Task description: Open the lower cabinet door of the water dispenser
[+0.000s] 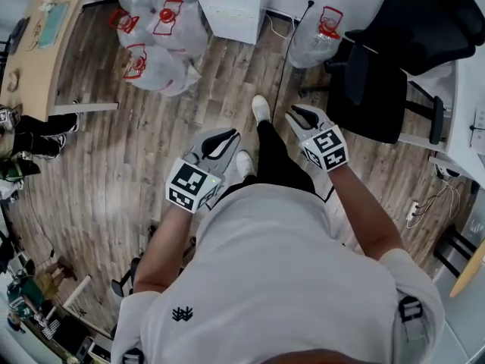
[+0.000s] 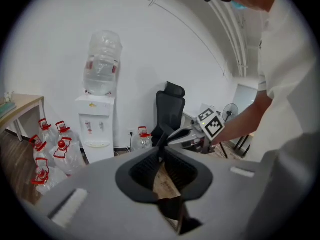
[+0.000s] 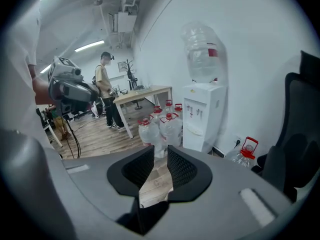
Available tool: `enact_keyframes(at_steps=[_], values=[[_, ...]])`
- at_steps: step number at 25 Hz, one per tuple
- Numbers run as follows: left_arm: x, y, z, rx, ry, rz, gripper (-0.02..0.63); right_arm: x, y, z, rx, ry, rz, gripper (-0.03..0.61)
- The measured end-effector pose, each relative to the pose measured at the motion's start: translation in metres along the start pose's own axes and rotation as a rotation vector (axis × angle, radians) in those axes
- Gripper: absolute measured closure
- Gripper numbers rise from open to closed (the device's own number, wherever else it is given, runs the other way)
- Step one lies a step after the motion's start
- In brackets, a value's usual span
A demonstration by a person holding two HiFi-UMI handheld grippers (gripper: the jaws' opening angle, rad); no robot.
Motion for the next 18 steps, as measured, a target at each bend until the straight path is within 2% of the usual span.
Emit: enact_keyframes(at_steps=[6,13,18], values=[[-0.046,0.070,0.055,0.015,0.084,-0.033,0.555,-0.029,-0.103,0.123,-0.037,0.072,0.025,0.517],[-0.081,0.148,0.139,0.017,0.166,-0.017,0.555,-0.032,-0.202,0.282,-0.099,0.201,0.009,0.495],[-0.088,0.187,0.196,0.034,0.177,-0.022,0.555,-0.022,-0.271,0.385,-0.062,0.252,-0.006,0.483]])
Point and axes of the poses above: the fingertips, and each gripper's own axes: z forward along the fingers, y to its left, x out of its underside, the point moved 1 cm from there along -z, backward along the fingers, and after that the axes turned 13 degrees about y, right-handed, at the moved point
